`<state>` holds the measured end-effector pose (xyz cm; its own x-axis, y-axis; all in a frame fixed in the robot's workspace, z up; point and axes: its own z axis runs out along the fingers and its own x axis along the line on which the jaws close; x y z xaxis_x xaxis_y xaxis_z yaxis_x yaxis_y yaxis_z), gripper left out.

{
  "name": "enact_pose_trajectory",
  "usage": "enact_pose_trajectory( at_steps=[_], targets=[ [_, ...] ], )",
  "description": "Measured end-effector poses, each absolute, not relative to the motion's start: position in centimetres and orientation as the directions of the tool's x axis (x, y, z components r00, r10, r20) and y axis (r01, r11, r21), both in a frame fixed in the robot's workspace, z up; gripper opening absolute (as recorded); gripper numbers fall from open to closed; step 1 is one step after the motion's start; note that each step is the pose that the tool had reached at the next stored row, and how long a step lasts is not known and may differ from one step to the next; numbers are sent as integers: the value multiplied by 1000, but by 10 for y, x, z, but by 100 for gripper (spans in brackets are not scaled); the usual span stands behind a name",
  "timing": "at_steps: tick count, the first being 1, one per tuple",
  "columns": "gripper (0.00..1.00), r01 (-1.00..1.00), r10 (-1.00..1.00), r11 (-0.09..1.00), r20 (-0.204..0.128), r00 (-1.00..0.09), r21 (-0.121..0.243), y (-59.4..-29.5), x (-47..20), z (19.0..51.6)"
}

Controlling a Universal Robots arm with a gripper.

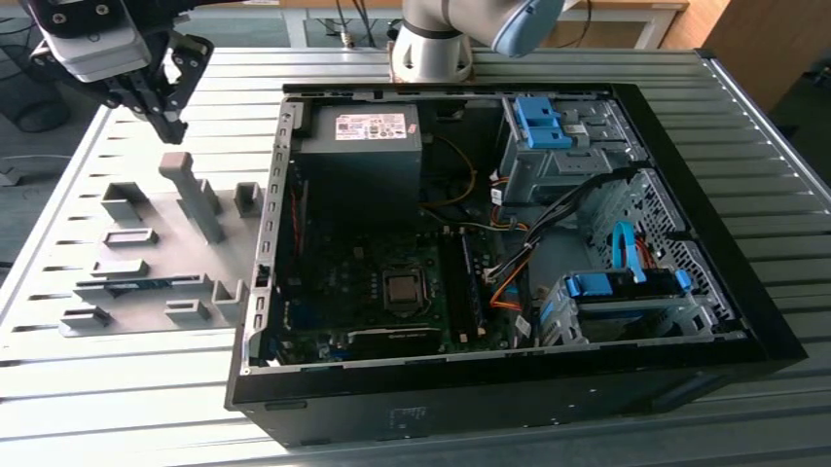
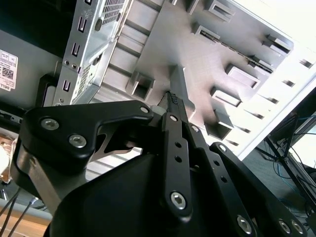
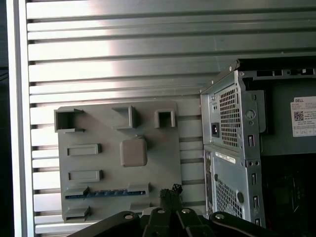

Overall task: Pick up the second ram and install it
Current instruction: 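Reach for the second ram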

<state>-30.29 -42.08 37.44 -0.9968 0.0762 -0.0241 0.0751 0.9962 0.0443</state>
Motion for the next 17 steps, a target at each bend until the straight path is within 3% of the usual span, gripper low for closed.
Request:
enact_pose_trajectory(
  at_steps=[17],
  targets=[
    [10, 75, 76, 996, -24, -997, 44, -421, -306, 374]
  ],
)
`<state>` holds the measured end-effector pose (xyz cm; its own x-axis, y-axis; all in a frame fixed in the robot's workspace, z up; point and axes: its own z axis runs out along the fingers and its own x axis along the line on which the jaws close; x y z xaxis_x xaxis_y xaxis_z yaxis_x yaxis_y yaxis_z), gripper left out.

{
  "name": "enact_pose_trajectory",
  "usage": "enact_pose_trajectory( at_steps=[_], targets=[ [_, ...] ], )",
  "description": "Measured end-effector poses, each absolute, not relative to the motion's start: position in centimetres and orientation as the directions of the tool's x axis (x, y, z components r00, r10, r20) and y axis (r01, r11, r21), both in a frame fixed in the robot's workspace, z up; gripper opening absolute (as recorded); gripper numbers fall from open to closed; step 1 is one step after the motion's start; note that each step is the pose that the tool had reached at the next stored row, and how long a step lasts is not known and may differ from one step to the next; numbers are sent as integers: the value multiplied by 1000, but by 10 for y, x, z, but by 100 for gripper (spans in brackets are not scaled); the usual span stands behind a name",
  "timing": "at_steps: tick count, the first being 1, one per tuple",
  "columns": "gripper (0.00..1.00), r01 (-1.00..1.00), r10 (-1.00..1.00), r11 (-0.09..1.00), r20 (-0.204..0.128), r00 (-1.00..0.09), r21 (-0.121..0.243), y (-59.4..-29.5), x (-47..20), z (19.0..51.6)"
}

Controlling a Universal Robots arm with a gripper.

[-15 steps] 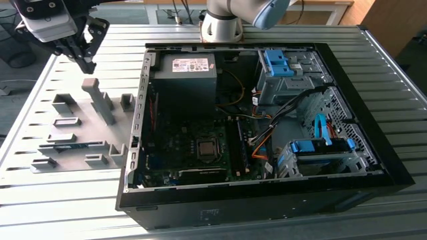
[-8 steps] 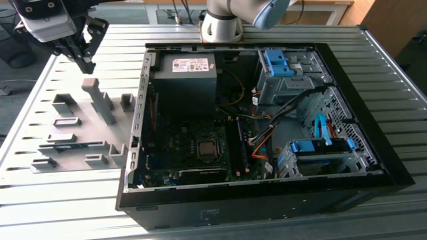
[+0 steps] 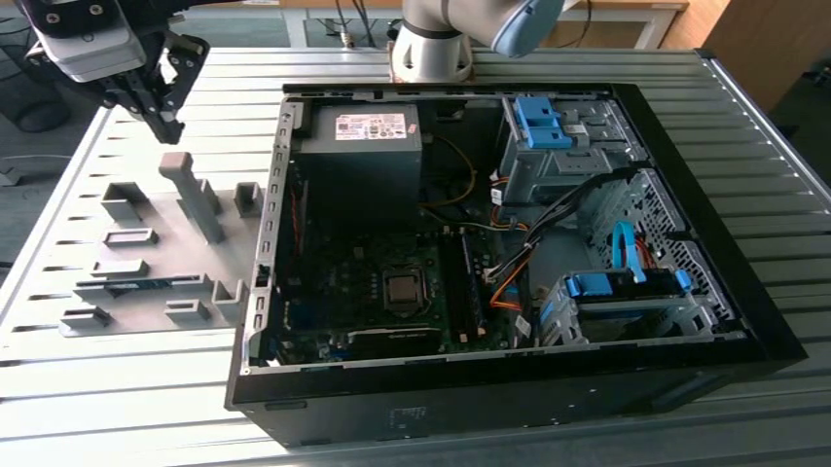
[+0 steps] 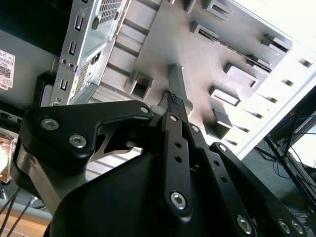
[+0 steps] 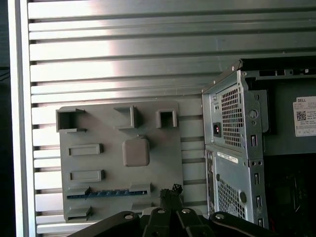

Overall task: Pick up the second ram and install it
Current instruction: 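Reach for the second ram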

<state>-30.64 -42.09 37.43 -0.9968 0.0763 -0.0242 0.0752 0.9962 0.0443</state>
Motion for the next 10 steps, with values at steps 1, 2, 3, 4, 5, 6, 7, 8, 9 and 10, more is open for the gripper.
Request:
enact_pose_trajectory(
  at_steps=[1, 2, 3, 4, 5, 6, 7, 8, 9, 10],
  targets=[
    [10, 75, 76, 996, -24, -997, 44, -421, -308, 374],
    [10, 75, 76, 996, -24, -997, 44, -421, -310, 374],
    [10, 75, 76, 996, -24, -997, 44, -421, -311, 374],
    [10, 75, 76, 996, -24, -997, 44, -421, -313, 374],
    [10, 75, 76, 996, -24, -997, 44, -421, -314, 374],
    [10, 75, 76, 996, -24, -997, 44, -421, -315, 374],
    [10, 75, 76, 996, -24, -997, 44, -421, -317, 374],
    [10, 75, 76, 996, -24, -997, 44, -423, -318, 374],
    [10, 75, 76, 996, -24, -997, 44, -425, -319, 374],
    [10, 75, 76, 996, -24, -997, 44, -427, -320, 374]
  ],
)
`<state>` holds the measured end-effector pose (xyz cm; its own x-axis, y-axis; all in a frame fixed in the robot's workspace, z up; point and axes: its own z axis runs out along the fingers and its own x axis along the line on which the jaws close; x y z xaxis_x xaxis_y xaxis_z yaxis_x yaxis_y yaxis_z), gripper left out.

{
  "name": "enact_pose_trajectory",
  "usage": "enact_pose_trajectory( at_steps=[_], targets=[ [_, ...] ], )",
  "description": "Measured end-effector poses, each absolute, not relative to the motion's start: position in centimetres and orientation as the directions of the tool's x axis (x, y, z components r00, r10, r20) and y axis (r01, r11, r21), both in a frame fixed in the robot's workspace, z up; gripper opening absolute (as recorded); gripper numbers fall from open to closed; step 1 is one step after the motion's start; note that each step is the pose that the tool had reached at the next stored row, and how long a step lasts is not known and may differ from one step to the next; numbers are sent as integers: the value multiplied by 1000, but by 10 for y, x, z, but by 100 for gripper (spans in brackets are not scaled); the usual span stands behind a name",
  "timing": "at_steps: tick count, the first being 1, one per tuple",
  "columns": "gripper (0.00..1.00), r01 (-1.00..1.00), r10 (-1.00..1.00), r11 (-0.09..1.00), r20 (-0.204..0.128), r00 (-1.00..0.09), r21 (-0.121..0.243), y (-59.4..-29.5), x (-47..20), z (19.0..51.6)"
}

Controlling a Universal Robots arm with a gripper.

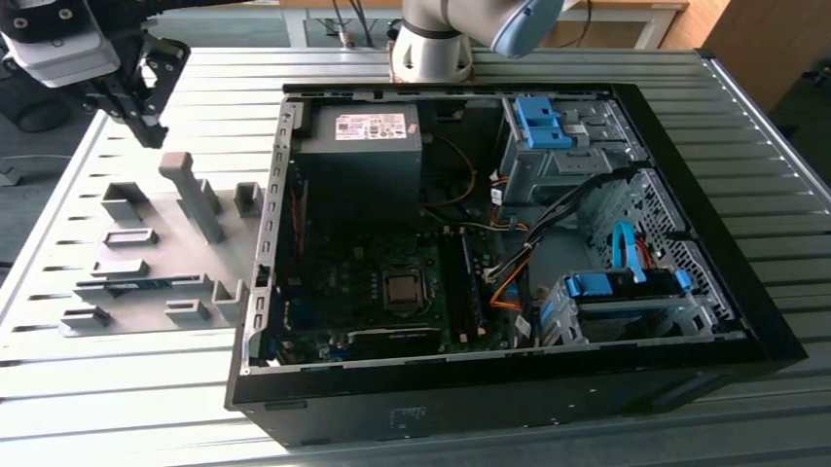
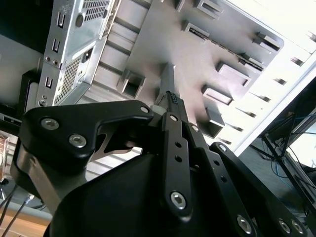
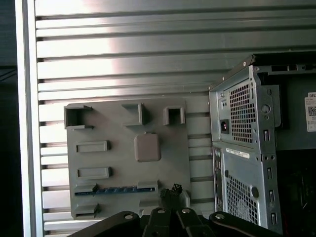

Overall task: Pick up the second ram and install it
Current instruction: 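Reach for the second ram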

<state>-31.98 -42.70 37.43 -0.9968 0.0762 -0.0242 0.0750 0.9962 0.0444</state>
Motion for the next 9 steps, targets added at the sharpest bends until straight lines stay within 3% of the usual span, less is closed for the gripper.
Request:
enact_pose_trajectory(
  at_steps=[9],
  targets=[
    [10, 75, 76, 996, -24, -997, 44, -446, -338, 373]
  ],
)
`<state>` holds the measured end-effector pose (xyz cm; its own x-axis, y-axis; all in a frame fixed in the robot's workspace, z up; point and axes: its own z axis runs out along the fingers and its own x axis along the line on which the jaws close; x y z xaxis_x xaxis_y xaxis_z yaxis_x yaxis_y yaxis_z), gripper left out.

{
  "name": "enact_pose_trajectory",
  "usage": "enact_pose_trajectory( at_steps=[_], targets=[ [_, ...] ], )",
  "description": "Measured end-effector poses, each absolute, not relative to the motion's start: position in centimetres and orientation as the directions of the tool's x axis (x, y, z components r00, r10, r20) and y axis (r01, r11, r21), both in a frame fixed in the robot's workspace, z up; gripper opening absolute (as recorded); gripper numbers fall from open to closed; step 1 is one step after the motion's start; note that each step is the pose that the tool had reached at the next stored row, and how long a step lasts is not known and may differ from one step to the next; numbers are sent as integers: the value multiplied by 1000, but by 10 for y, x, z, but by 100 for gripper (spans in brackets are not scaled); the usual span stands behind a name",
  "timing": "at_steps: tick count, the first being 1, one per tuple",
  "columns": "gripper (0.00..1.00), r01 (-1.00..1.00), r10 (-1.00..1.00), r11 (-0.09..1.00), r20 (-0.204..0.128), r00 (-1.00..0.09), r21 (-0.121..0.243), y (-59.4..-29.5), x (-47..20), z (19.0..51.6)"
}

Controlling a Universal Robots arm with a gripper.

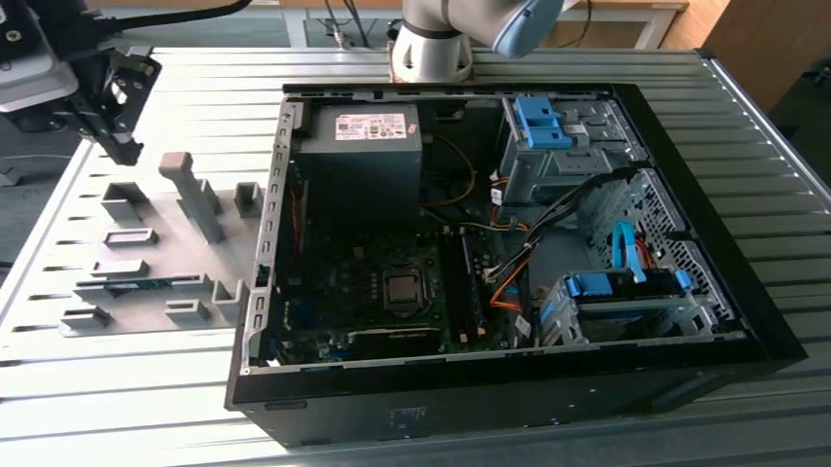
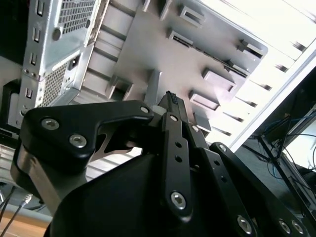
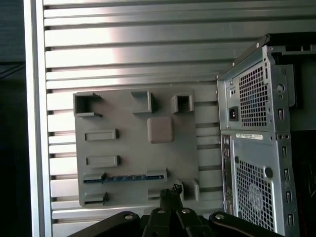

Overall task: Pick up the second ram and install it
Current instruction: 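Reach for the second ram, then pick up the second ram and move it above second insertion slot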

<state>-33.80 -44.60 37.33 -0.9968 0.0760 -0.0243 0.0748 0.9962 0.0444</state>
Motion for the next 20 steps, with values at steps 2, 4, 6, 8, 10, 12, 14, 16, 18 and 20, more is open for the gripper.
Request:
enact_pose_trajectory(
  at_steps=[2, 4, 6, 8, 10, 12, 14, 16, 18, 20],
  targets=[
    [10, 75, 76, 996, -24, -997, 44, -447, -346, 373],
    [10, 75, 76, 996, -24, -997, 44, -448, -354, 372],
    [10, 74, 75, 996, -24, -997, 44, -449, -359, 372],
    [10, 74, 75, 996, -24, -997, 44, -452, -364, 371],
    [10, 74, 75, 996, -24, -997, 44, -453, -366, 371],
    [10, 74, 75, 996, -24, -997, 44, -452, -366, 371],
    [10, 74, 75, 996, -24, -997, 44, -452, -367, 371],
    [10, 74, 75, 996, -24, -997, 44, -452, -367, 371],
    [10, 74, 75, 996, -24, -997, 44, -452, -367, 371],
    [10, 74, 75, 996, -24, -997, 44, -453, -368, 371]
  ],
)
